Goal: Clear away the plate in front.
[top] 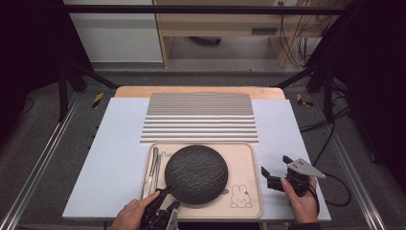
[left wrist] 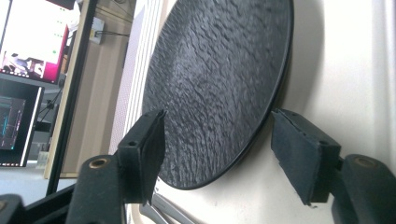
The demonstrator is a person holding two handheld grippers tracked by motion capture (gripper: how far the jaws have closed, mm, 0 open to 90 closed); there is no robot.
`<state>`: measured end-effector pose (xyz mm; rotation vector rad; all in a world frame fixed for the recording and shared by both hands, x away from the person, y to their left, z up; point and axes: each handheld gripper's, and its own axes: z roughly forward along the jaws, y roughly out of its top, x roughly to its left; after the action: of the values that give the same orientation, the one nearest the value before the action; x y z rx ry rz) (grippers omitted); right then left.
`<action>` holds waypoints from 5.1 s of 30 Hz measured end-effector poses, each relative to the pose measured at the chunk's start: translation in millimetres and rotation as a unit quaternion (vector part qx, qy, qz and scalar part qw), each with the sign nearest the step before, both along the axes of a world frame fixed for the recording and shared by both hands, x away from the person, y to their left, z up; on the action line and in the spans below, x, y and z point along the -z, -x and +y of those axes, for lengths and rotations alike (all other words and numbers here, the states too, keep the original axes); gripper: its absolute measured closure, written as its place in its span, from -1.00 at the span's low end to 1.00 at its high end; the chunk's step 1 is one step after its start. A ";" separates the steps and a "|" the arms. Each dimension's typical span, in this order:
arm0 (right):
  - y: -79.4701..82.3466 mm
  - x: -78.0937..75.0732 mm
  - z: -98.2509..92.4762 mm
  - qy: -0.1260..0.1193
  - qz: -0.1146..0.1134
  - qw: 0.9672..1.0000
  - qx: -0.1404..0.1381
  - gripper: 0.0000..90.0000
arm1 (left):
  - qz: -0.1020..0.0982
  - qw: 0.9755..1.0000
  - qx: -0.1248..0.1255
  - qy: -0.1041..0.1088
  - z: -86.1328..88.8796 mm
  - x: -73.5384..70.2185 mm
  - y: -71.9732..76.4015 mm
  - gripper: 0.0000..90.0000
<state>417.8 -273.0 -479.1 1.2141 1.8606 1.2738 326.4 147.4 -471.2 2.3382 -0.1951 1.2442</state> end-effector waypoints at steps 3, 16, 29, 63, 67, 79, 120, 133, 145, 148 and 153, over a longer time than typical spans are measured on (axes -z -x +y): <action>-0.6 0.5 -0.3 0.000 0.000 1.000 -0.001 -0.89 | 0.002 1.000 -0.005 0.019 -1.2 -5.3 2.0 -0.32; -2.1 1.7 -0.9 -0.005 0.002 1.000 -0.003 -0.89 | 0.003 0.998 -0.020 0.065 -7.9 -15.4 -12.9 -0.44; -1.1 1.0 0.6 -0.001 0.001 1.000 -0.002 -0.89 | 0.008 0.991 -0.070 0.117 -8.9 -18.2 -55.7 -0.66; -0.6 1.1 1.2 0.002 -0.003 1.000 -0.002 -0.90 | 0.018 0.973 -0.123 0.192 2.8 -15.9 -66.9 -0.77; -0.3 0.9 0.7 0.000 -0.003 1.000 -0.001 -0.90 | 0.036 0.967 -0.127 0.219 9.3 -18.2 -69.5 -0.78; -0.4 0.8 0.5 0.000 -0.003 1.000 -0.001 -0.90 | 0.047 0.952 -0.157 0.259 38.9 -22.0 -76.8 -0.80; -1.1 1.2 -0.7 -0.001 -0.002 1.000 0.001 -0.90 | 0.067 0.892 -0.205 0.397 105.1 -44.9 -76.9 -0.85; -1.2 1.1 -0.9 -0.001 -0.003 1.000 0.003 -0.90 | 0.054 0.873 -0.232 0.425 133.6 -48.3 -80.1 -0.85; -1.1 1.0 -0.9 -0.001 -0.003 1.000 0.002 -0.90 | 0.047 0.860 -0.250 0.442 155.1 -48.9 -80.7 -0.86; -1.0 0.9 -0.9 -0.002 -0.003 1.000 0.003 -0.90 | 0.045 0.857 -0.252 0.448 160.0 -48.9 -80.2 -0.86; -1.1 0.9 -0.9 -0.002 -0.003 1.000 0.002 -0.90 | 0.046 0.852 -0.255 0.454 166.4 -47.7 -79.7 -0.87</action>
<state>418.9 -273.9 -480.0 1.2145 1.8511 1.2767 406.0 313.8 -423.5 1.6050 0.9136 1.0780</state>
